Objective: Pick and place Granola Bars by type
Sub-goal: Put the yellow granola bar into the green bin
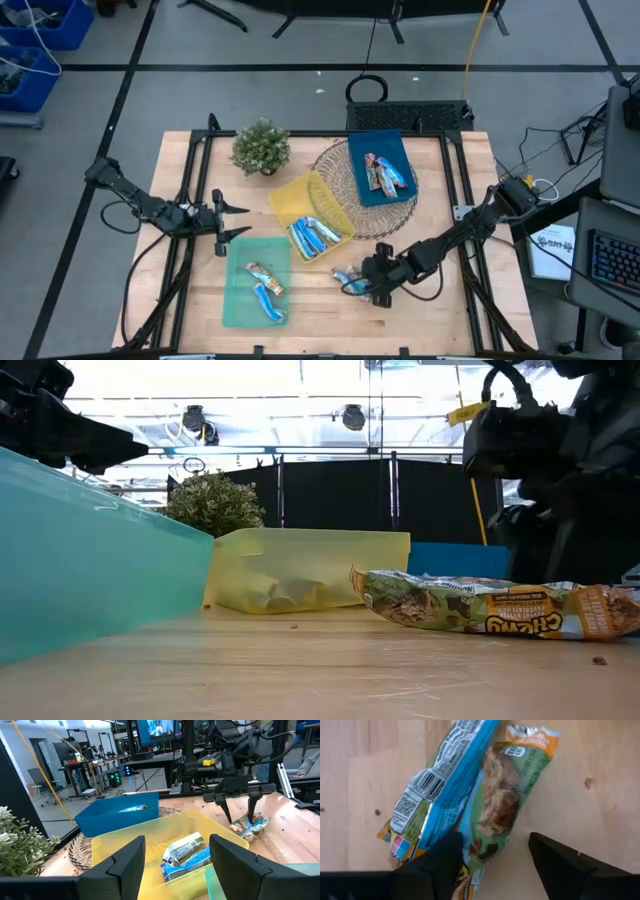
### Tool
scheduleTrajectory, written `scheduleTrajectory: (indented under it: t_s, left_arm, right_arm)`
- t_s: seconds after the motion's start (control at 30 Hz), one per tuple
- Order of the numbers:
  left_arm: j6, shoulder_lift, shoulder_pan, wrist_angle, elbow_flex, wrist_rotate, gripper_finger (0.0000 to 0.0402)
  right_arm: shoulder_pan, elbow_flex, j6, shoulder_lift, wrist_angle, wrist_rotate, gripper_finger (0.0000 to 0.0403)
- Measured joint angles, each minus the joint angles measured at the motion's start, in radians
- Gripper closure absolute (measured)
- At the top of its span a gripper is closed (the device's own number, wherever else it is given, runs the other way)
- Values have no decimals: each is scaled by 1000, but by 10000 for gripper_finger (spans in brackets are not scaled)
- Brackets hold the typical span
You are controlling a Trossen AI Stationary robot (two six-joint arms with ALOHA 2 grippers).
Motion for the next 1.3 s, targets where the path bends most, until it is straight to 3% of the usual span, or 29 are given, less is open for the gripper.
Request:
scheduleTrajectory:
  t_s: [0.17, 0.43, 0.67, 0.93, 1.17, 1.3]
  left_arm:
    - [0, 0, 0, 0, 0, 0, 176]
    - [0, 0, 0, 0, 0, 0, 176]
    - [0, 0, 0, 0, 0, 0, 176]
    - [21, 0, 0, 10, 0, 0, 176]
    - [18, 0, 0, 107, 0, 1, 176]
    - [10, 0, 0, 158, 0, 0, 176]
  right_arm:
    - [-8, -40, 58, -4, 8, 6, 225]
    - [-9, -45, 10, -18, -5, 28, 386]
    - [-4, -51, -33, -76, -48, 80, 397]
    - [28, -49, -151, -217, -28, 250, 400]
    - [56, -48, -373, -330, 70, 449, 402]
    - [52, -60, -560, -347, 244, 475, 402]
